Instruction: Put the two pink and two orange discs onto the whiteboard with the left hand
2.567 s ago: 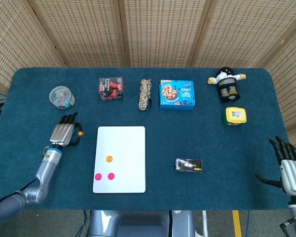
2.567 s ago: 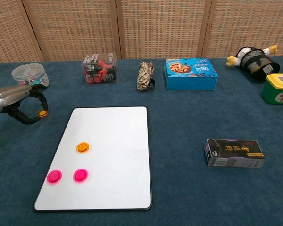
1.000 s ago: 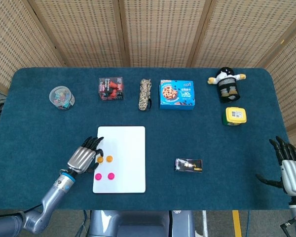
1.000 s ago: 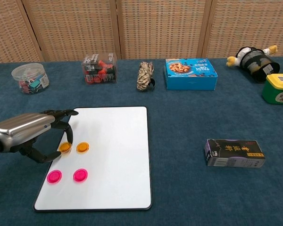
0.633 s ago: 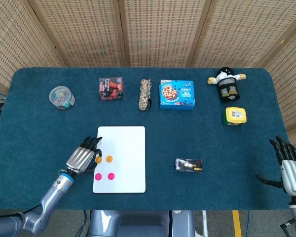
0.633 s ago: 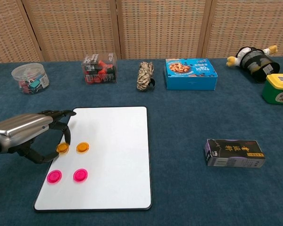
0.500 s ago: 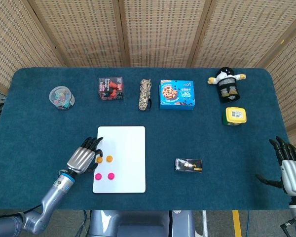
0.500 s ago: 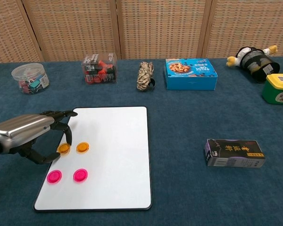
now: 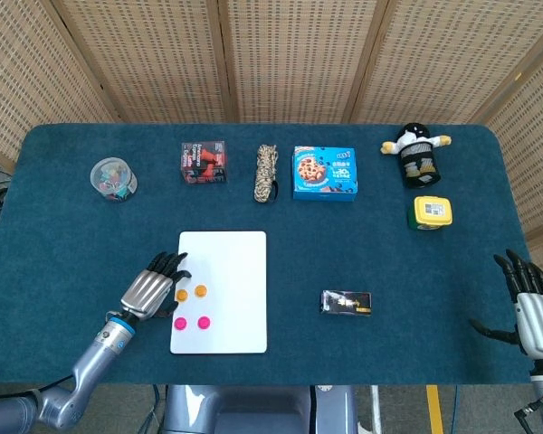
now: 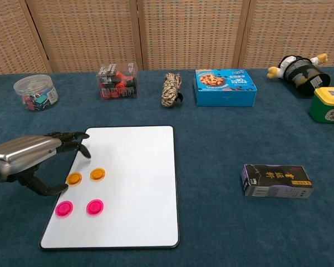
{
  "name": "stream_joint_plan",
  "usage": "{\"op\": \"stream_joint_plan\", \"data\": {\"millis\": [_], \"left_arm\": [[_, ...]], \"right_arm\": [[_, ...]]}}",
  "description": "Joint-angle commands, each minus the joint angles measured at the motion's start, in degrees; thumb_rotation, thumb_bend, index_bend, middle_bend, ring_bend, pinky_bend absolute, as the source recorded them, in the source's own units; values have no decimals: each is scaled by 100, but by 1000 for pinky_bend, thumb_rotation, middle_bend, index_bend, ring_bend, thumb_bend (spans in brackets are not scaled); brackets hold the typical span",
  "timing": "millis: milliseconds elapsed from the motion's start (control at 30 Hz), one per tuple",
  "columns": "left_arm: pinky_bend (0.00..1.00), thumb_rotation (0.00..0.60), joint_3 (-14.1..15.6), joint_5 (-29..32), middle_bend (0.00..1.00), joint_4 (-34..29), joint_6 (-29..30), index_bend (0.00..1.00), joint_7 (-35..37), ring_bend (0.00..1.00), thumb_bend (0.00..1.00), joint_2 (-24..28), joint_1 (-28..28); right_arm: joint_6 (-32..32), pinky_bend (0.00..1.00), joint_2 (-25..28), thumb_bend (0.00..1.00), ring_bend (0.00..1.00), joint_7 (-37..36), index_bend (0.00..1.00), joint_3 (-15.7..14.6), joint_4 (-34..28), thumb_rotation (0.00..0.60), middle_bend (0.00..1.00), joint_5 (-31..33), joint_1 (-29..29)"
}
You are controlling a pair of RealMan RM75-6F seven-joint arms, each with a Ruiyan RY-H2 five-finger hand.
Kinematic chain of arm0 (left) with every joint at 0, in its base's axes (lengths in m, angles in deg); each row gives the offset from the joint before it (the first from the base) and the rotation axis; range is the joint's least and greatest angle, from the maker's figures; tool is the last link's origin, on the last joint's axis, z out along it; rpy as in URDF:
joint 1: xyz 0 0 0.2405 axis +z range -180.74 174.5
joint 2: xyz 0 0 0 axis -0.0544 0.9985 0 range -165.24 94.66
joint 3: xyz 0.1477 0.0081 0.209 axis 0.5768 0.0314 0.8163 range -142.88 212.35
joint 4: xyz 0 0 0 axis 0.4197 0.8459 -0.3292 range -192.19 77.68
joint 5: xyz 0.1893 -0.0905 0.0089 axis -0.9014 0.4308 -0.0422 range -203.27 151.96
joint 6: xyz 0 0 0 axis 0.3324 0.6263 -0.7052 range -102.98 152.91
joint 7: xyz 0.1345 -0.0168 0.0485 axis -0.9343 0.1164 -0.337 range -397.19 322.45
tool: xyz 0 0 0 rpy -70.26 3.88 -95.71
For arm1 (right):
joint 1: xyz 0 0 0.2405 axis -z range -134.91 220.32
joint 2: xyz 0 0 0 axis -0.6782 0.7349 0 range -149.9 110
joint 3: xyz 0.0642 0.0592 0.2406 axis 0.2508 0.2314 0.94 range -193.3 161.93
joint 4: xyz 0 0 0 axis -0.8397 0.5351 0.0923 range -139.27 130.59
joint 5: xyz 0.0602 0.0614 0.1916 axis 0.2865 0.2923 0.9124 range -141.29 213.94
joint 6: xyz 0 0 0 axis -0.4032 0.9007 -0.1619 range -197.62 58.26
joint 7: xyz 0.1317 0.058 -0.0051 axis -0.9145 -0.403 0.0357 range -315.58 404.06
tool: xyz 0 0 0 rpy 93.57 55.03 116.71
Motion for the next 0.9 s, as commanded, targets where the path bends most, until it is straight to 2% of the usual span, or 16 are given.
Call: {"op": "stream_joint_plan", "data": {"millis": [33, 167, 333, 467, 533, 633, 767, 900], "left_arm": [[0, 600, -20, 19, 0, -35, -1, 82, 1, 0, 358, 28, 3], [0, 600, -78, -28, 0, -158, 128, 6, 112, 0, 356, 131, 34], [0, 600, -200, -171, 0, -537, 535, 0, 385, 0, 349, 529, 154], [0, 600, -238, -193, 0, -1002, 922, 0, 537, 0, 254, 1093, 379], [0, 600, -231, -156, 0, -1212, 1132, 0, 510, 0, 132, 1383, 536], [0, 600, -212, -51, 0, -1445, 1511, 0, 476, 0, 7, 1732, 837], [0, 600, -166, 117, 0, -1606, 2196, 0, 562, 0, 0, 2079, 1398], [0, 600, -114, 124, 0, -1703, 2619, 0, 618, 0, 0, 2277, 1760]], "right_arm": [[4, 0, 0, 28, 0, -4, 0, -1, -2, 600, 0, -2, 2], [-3, 0, 1, 29, 0, -9, 0, 0, 3, 600, 0, 0, -2], [-8, 0, 3, 28, 0, -19, 0, -1, 7, 600, 0, -4, -4], [13, 0, -4, 28, 0, -7, 0, 3, 6, 600, 0, -9, 0], [27, 0, -10, 28, 0, 0, 0, 5, 8, 600, 0, -13, 3], [49, 0, -21, 28, 0, 18, 0, 7, 11, 600, 0, -24, 6], [105, 0, -49, 33, 0, 61, 0, 16, 25, 600, 0, -46, 14], [202, 0, -93, 46, 0, 125, 0, 32, 53, 600, 0, -87, 29]]}}
